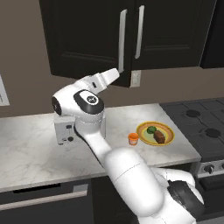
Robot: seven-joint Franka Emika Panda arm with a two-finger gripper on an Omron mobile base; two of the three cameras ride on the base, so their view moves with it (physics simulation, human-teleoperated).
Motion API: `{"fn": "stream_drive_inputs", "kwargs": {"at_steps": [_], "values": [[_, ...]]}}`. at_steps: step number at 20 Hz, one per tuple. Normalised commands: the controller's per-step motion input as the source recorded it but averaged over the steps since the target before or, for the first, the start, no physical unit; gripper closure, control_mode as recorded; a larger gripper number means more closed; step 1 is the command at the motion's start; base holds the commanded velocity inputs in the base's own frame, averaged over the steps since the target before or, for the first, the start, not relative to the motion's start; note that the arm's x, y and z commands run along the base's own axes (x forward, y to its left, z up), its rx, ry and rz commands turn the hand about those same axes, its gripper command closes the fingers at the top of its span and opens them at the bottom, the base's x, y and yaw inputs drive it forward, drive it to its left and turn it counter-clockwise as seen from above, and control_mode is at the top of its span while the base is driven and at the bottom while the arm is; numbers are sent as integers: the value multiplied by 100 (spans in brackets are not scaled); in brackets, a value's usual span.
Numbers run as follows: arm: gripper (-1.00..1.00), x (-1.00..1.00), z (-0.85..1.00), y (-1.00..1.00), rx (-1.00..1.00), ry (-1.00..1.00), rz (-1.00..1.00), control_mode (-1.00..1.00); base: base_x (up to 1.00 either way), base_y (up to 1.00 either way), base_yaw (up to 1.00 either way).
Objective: Pick the avocado and bread from the counter and place them on the plate. Then pick the jam from the cabinet and place it next to the plate. Lastly close the cabinet door.
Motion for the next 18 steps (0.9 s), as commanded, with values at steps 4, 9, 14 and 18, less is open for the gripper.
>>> {"fn": "stream_drive_inputs", "kwargs": {"at_steps": [4,9,14,18], "values": [[-100,100,31,-31,-2,0,0,-100,0,0,0],[-100,85,45,-31,-4,0,0,-100,0,0,0],[-100,60,50,-22,-4,0,0,-100,0,0,0],[-100,60,26,-16,-4,0,0,-100,0,0,0]]}}
